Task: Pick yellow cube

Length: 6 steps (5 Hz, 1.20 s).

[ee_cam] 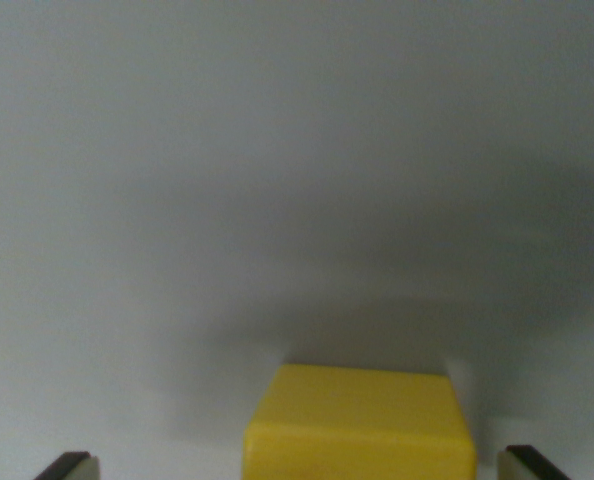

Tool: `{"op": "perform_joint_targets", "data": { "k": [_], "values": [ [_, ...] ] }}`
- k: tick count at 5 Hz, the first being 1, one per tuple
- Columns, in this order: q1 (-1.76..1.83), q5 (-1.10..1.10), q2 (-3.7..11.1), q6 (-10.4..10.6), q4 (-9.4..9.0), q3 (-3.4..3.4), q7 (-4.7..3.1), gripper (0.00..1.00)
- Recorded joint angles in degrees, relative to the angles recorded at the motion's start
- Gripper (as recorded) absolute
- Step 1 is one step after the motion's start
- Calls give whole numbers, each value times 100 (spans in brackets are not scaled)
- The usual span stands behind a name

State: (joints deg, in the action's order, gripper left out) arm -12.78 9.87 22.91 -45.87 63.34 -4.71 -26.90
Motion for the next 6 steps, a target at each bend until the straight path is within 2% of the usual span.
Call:
{"op": "perform_joint_targets", "data": {
  "k": [1,2,3,6],
  "values": [
    [-23,23,55,100,-63,-16,-59,0],
    [-23,23,55,100,-63,-16,-59,0],
    [-39,40,94,173,-109,-27,-101,0],
    [-47,48,114,209,-132,-33,-123,0]
  ]
}}
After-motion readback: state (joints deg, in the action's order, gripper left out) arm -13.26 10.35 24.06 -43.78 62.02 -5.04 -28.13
